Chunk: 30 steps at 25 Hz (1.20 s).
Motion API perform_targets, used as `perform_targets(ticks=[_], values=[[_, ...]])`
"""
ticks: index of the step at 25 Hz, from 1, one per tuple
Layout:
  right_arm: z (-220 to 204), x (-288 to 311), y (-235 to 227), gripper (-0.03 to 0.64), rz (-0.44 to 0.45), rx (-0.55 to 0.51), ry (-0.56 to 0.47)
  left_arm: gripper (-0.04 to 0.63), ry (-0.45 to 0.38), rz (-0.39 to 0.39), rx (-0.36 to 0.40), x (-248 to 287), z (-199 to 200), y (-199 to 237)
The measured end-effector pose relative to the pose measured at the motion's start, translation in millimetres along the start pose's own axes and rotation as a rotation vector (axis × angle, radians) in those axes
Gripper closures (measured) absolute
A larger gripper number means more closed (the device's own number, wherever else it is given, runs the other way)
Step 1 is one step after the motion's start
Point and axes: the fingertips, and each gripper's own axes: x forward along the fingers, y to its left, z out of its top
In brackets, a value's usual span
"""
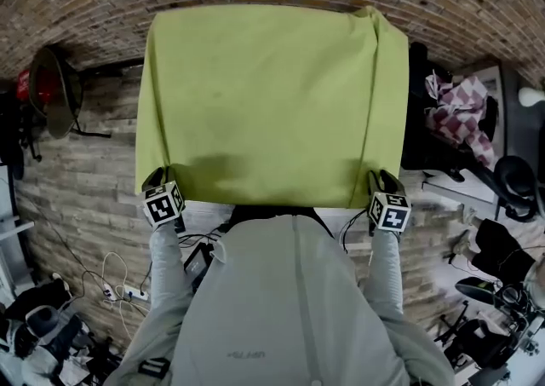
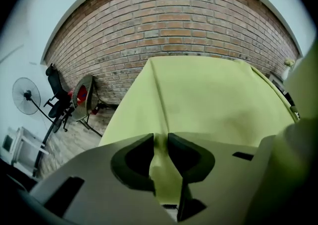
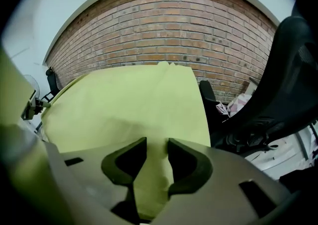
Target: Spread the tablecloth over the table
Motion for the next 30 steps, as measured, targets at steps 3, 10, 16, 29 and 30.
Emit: perform_targets(ticks=[3,10,16,29,30], values=[[1,0,4,0.477,-0.028,-0.072,0.015,0.529,0.005,0.034,0.102,0,1,-7],[3,-2,2,0.522,-0.105,-0.150,0.015,0.565,0.022,0.073,0.223,3,2,-10],[23,-12,25,0.522,-0.149,-0.195,-0.047,0.568,-0.001,0.086,0.201,-1,-1,22],[94,14,225,0.522,0.111,-0.246,-0.173,0.569,-0.034,0.066,0.272,7,-4,100],[97,16,242,0.522,0.134,-0.262,-0.176,0.569,-0.034,0.066,0.274,8,-4,106]])
